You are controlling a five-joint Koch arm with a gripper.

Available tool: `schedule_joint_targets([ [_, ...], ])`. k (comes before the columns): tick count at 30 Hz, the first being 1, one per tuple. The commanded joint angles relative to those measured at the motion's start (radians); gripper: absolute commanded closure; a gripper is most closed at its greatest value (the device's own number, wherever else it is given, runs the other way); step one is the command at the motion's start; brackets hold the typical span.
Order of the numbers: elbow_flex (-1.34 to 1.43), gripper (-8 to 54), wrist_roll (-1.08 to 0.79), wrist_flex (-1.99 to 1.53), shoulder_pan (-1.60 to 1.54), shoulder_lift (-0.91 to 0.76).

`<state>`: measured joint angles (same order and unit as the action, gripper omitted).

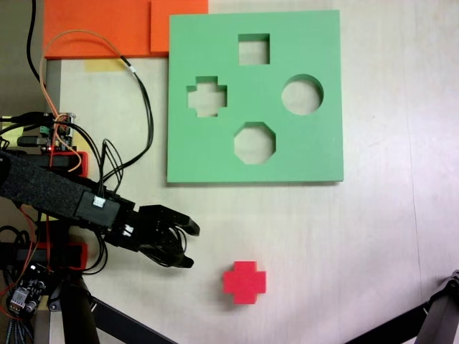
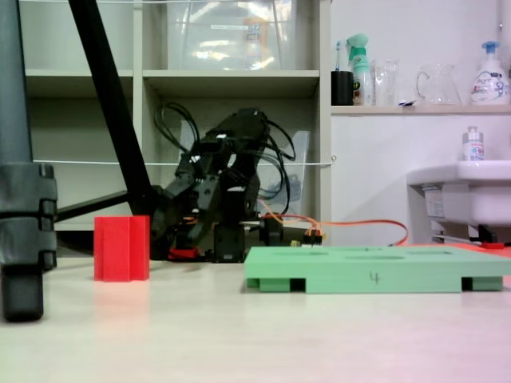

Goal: Put the cross columnar block into the corresponding hole

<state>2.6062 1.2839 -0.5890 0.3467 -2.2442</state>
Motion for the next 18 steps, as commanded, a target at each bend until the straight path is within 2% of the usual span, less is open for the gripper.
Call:
schedule_joint_targets([
  [1, -0.1, 24.0, 0.023, -0.124, 0.006, -0.058],
  [9, -0.414, 24.3, 0.015, -0.344, 0.006, 0.023],
  [10, -0.48, 21.1, 0.012, -0.382, 0.0, 0.054],
  [11, -0.591, 8.5, 0.011, -0.463, -0.028, 0.115],
  [12, -0.698, 2.2, 0.011, -0.568, -0.035, 0.193],
  [15, -1.045, -0.1, 0.009, -0.888, -0.041, 0.433],
  [18, -1.2, -6.7, 0.005, -0.953, -0.037, 0.537],
])
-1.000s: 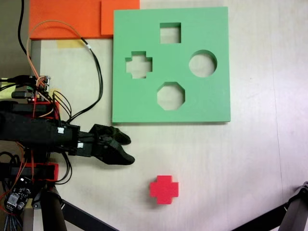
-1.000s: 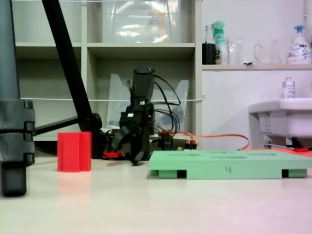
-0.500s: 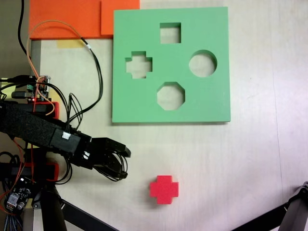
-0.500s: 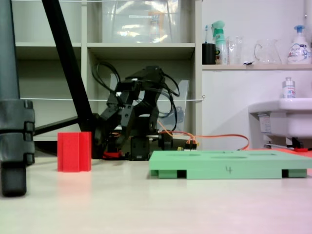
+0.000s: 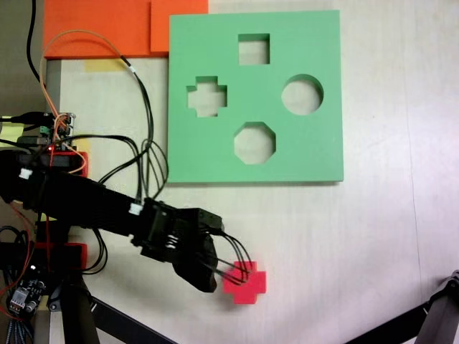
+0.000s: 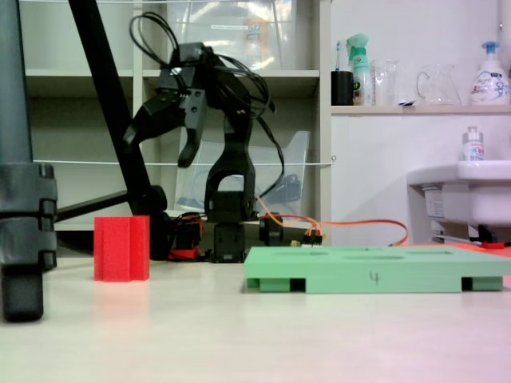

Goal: Put the cross columnar block into the corresponding hole

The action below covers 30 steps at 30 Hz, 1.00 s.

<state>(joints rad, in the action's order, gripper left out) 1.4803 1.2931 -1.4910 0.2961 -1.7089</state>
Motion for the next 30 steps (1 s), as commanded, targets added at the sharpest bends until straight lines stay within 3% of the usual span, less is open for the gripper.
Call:
schedule_joint_targets([
  [1, -0.101, -6.7, -0.011, -0.061, 0.02, 0.023],
  [14, -0.256, -6.8, -0.132, -0.061, 0.081, 0.328],
  [30, -0.314, -6.7, -0.141, -0.015, 0.086, 0.482],
])
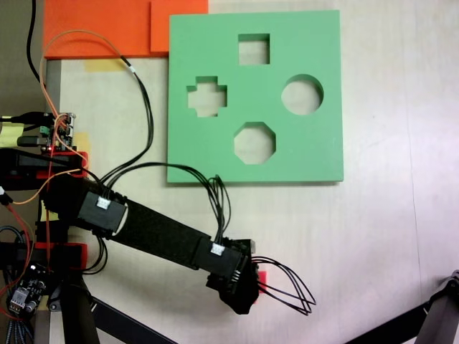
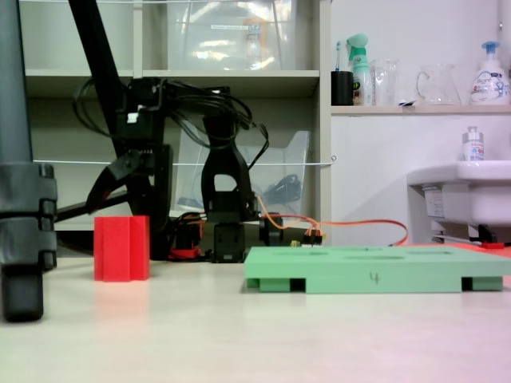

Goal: Put the cross columnar block into the corresponding hole

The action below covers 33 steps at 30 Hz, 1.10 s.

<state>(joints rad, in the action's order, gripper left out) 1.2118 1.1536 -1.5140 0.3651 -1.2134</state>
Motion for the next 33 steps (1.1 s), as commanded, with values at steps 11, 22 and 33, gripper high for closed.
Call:
schedule_joint_targets([
  [11, -0.044, -6.1, -0.018, 0.008, 0.009, 0.048],
  [22, -0.029, 18.8, -0.008, -0.101, 0.0, 0.078],
  [33, -0.037, 24.0, 0.051, -0.209, -0.012, -0.083],
])
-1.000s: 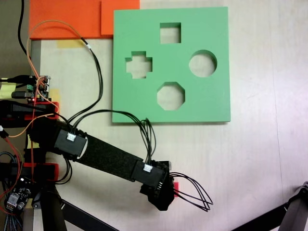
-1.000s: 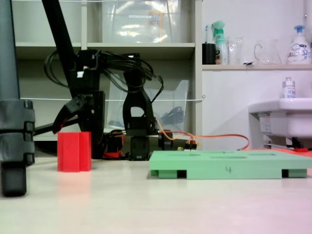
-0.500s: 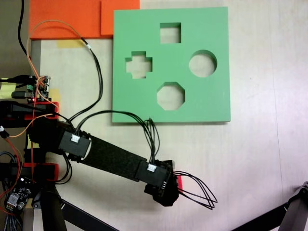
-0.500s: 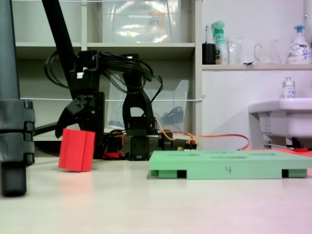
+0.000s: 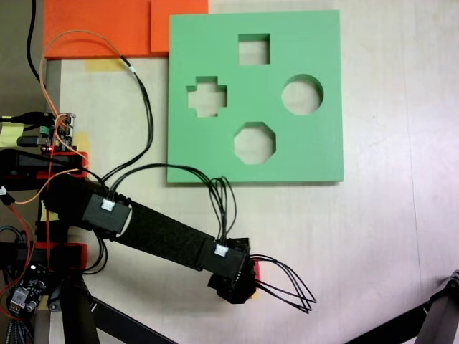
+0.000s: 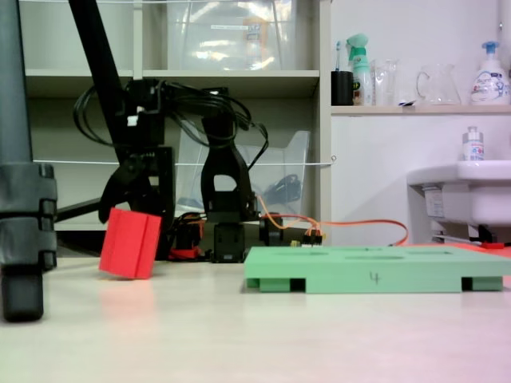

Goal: Put the cross columnar block into the corresponding hole

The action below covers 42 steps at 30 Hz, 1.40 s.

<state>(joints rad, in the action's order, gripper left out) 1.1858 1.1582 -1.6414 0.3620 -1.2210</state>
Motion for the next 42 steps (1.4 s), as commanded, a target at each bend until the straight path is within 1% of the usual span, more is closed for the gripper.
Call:
schedule_joint_targets([
  [1, -0.011, 24.1, 0.091, -0.087, -0.034, -0.107],
  [5, -0.011, 24.1, 0.258, -0.106, -0.15, -0.202],
  [10, -0.011, 24.1, 0.426, -0.137, -0.327, -0.267],
  [12, -0.011, 24.1, 0.575, -0.152, -0.446, -0.299],
  [15, -0.012, 24.1, 0.738, -0.155, -0.598, -0.328],
  [17, -0.021, 24.1, 0.828, -0.153, -0.713, -0.331],
  [25, -0.069, 24.1, 1.08, -0.115, -1.095, -0.325],
  [33, -0.067, 24.1, 1.23, 0.009, -1.236, -0.249],
  [42, -0.066, 24.1, 1.264, 0.112, -1.269, -0.146],
])
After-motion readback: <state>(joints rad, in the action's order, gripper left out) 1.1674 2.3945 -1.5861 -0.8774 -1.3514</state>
